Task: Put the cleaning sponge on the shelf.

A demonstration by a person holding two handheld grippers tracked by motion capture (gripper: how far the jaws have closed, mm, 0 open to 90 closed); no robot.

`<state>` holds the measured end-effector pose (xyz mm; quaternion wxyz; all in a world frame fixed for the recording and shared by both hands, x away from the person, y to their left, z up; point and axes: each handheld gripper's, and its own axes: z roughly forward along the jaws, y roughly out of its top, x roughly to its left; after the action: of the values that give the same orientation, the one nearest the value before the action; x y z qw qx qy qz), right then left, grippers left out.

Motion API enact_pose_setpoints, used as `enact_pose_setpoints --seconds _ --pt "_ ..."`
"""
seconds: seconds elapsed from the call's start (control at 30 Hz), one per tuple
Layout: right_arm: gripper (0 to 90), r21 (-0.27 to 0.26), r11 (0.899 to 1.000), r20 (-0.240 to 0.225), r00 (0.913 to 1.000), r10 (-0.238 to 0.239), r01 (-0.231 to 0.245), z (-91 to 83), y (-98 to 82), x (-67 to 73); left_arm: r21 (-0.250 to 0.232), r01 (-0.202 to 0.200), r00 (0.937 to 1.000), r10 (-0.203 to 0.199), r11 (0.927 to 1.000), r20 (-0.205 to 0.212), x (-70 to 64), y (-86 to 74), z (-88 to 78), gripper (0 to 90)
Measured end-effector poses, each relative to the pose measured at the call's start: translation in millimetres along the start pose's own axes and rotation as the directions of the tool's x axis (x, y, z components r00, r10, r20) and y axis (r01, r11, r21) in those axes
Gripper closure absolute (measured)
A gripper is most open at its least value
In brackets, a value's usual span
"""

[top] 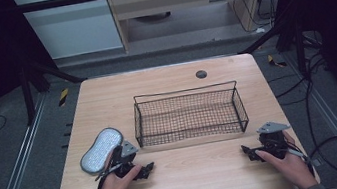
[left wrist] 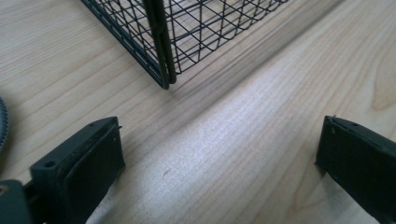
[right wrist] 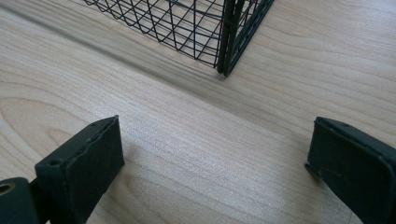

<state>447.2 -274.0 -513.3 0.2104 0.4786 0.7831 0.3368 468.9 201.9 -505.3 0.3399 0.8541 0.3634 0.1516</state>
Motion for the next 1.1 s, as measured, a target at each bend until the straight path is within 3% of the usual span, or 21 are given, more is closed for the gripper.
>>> enact_pose_setpoints --seconds 0.1,0.13,0.27,0.6,0.67,0.8,0.9,1.0,1.1 --pt "3.6 0.0 1.0 0.001 1.0 0.001 -0.001 0.0 0.0 0.1 -0.005 0.008 0.9999 -0.008 1.0 0.009 -1.1 1.0 -1.9 3.2" --pt "3.6 0.0 1.0 0.001 1.0 0.001 -0.001 0.0 0.0 0.1 -0.007 -0.015 0.9999 0.015 0.9999 -0.003 -3.1 2.3 -4.0 3.4" --pt "3.6 0.0 1.0 0.001 1.0 0.001 -0.001 0.0 0.0 0.2 -0.033 -0.006 1.0 0.006 0.9995 -0.007 -4.7 4.6 -9.2 4.1" --pt "3.6 0.0 1.0 0.001 1.0 0.001 -0.001 0.0 0.0 0.2 -0.037 -0.012 0.9972 0.009 0.9993 -0.075 6.3 12.3 -40.2 4.9" --pt "3.6 0.0 1.0 0.001 1.0 0.001 -0.001 0.0 0.0 0.2 -0.025 -0.02 0.9922 0.017 0.9995 -0.124 13.4 19.3 -50.2 4.9" --pt "3.5 0.0 1.0 0.001 1.0 0.001 -0.001 0.0 0.0 0.2 0.004 0.003 0.9914 -0.003 1.0 -0.131 24.1 24.8 -55.3 4.2" --pt "3.5 0.0 1.0 0.002 1.0 0.002 -0.002 0.0 0.0 0.4 0.052 -0.018 0.9857 0.026 0.9985 -0.167 34.1 28.8 -59.9 4.4" --pt "3.5 0.0 1.0 0.004 1.0 0.003 -0.003 0.1 0.0 0.6 0.095 0.013 0.9866 0.003 0.9954 -0.163 49.9 30.8 -65.7 4.2" --pt "3.4 0.0 1.0 0.004 1.0 0.003 -0.003 0.1 0.0 0.6 0.117 0.006 0.9842 0.015 0.9931 -0.176 56.7 31.8 -69.1 4.5"
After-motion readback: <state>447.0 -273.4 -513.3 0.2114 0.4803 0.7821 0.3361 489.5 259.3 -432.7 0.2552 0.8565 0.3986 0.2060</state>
